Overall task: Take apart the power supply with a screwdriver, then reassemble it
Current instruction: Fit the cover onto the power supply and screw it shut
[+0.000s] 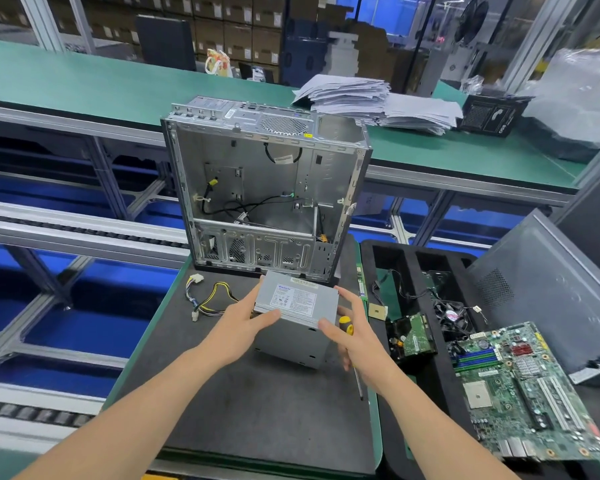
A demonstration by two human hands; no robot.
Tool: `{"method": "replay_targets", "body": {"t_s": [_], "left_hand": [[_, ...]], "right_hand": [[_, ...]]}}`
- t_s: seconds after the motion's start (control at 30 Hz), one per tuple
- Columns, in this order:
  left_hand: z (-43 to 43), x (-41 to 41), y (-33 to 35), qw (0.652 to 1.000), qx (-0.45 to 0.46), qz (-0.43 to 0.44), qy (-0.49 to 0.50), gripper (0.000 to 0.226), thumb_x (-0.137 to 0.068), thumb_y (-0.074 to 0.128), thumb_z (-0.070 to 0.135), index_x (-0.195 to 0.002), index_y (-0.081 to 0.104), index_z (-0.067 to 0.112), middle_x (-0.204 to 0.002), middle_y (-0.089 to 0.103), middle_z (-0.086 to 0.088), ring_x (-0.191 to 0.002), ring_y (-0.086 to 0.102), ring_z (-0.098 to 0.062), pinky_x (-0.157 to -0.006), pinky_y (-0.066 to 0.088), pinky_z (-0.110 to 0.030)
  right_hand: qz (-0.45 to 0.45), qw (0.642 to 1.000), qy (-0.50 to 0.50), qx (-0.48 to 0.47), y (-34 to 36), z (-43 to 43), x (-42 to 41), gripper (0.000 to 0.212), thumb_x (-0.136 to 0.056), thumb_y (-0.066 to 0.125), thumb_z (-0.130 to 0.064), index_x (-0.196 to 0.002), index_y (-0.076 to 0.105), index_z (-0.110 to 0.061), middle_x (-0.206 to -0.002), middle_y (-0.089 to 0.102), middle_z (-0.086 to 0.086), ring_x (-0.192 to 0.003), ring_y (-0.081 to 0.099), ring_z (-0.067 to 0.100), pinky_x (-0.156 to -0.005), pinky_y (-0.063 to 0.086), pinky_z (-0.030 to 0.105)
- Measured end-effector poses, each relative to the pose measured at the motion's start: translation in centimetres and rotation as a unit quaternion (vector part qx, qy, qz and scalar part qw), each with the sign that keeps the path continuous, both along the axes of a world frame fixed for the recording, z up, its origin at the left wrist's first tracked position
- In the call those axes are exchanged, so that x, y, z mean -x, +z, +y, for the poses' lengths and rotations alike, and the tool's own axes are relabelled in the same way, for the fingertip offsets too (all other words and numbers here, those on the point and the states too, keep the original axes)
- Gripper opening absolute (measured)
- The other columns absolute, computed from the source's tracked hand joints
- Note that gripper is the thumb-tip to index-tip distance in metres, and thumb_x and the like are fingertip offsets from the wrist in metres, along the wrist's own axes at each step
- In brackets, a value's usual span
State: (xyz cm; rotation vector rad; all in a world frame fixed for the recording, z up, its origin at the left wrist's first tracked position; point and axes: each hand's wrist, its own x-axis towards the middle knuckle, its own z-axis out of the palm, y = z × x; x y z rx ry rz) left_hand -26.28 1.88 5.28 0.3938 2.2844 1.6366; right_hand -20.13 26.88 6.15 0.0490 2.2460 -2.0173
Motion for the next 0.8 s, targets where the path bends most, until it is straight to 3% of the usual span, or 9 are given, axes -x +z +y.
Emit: {"method": "replay_targets", "body": {"t_s": [0.07, 0.17, 0.23, 0.33, 0.5, 0.57, 0.67, 0.8], "left_hand": [[0.2, -0.2, 0.0, 0.999, 0.02, 0.03, 0.009, 0.069, -0.103, 0.064, 0.034, -0.16, 0.028, 0.047, -0.128, 0.061, 0.041, -0.118, 0.056, 0.015, -0.103, 0.035, -0.013], [0.4, -0.3, 0.0, 0.997, 0.032, 0.064, 0.025, 0.067, -0.103, 0.063, 0.032, -0.161, 0.03, 0.041, -0.125, 0.069, 0.03, -0.095, 0.064, 0.006, -0.089, 0.039, -0.008], [0.5, -0.4, 0.1, 0.994, 0.056, 0.089, 0.028, 0.068, -0.103, 0.063, 0.034, -0.162, 0.03, 0.036, -0.118, 0.07, 0.025, -0.075, 0.058, 0.005, -0.078, 0.043, -0.007], [0.2, -0.3, 0.2, 0.988, 0.098, 0.114, 0.026, 0.071, -0.103, 0.061, 0.041, -0.164, 0.025, 0.033, -0.114, 0.071, 0.018, -0.072, 0.054, -0.001, -0.075, 0.046, -0.019], [-0.2, -0.1, 0.5, 0.975, 0.162, 0.153, -0.002, 0.074, -0.102, 0.055, 0.05, -0.165, 0.022, 0.031, -0.114, 0.072, 0.015, -0.065, 0.052, -0.004, -0.068, 0.042, -0.019], [-0.2, 0.0, 0.5, 0.971, 0.186, 0.147, -0.001, 0.078, -0.102, 0.054, 0.05, -0.166, 0.016, 0.028, -0.114, 0.071, 0.011, -0.068, 0.052, -0.004, -0.074, 0.047, -0.025], [-0.3, 0.1, 0.5, 0.972, 0.19, 0.14, -0.004, 0.078, -0.103, 0.055, 0.046, -0.166, 0.014, 0.028, -0.121, 0.07, 0.012, -0.072, 0.054, -0.002, -0.082, 0.05, -0.031], [-0.5, 0.2, 0.5, 0.971, 0.167, 0.169, -0.028, 0.062, -0.103, 0.057, 0.04, -0.16, 0.031, 0.04, -0.114, 0.069, 0.024, -0.069, 0.055, -0.002, -0.072, 0.041, -0.013]], "right_hand": [[-0.005, 1.0, -0.003, 0.008, 0.2, 0.0, 0.0, 0.081, -0.078, 0.078, -0.066, -0.146, 0.034, -0.057, -0.146, 0.053, -0.01, -0.058, 0.062, -0.004, -0.039, 0.04, 0.026], [-0.003, 1.0, -0.007, 0.002, 0.3, 0.0, 0.0, 0.081, -0.078, 0.077, -0.066, -0.146, 0.035, -0.055, -0.143, 0.054, -0.012, -0.057, 0.061, -0.004, -0.039, 0.037, 0.026], [0.0, 1.0, -0.014, 0.0, 0.1, 0.1, 0.0, 0.079, -0.08, 0.077, -0.064, -0.147, 0.035, -0.053, -0.143, 0.054, -0.012, -0.058, 0.061, -0.004, -0.038, 0.038, 0.026], [0.021, 1.0, -0.011, -0.009, -0.6, 0.0, 0.0, 0.07, -0.094, 0.072, -0.053, -0.151, 0.032, -0.048, -0.152, 0.05, -0.015, -0.06, 0.061, -0.006, -0.041, 0.042, 0.018], [0.028, 0.999, 0.007, -0.034, -1.2, 0.7, 0.2, 0.061, -0.102, 0.068, -0.031, -0.148, 0.033, -0.05, -0.156, 0.048, -0.022, -0.056, 0.051, 0.002, -0.044, 0.039, 0.016], [0.021, 0.999, 0.007, -0.026, -1.3, 1.0, 0.3, 0.065, -0.102, 0.068, -0.022, -0.147, 0.032, -0.051, -0.157, 0.049, -0.02, -0.054, 0.047, 0.004, -0.044, 0.038, 0.018], [0.02, 1.0, 0.007, 0.004, -1.5, 0.8, 0.4, 0.075, -0.101, 0.07, -0.025, -0.155, 0.026, -0.054, -0.158, 0.048, -0.021, -0.057, 0.055, 0.001, -0.044, 0.039, 0.015], [0.043, 0.999, 0.006, 0.007, -1.8, 0.5, 0.5, 0.077, -0.094, 0.071, -0.03, -0.154, 0.033, -0.06, -0.157, 0.049, -0.023, -0.064, 0.056, -0.001, -0.05, 0.043, 0.011]]}}
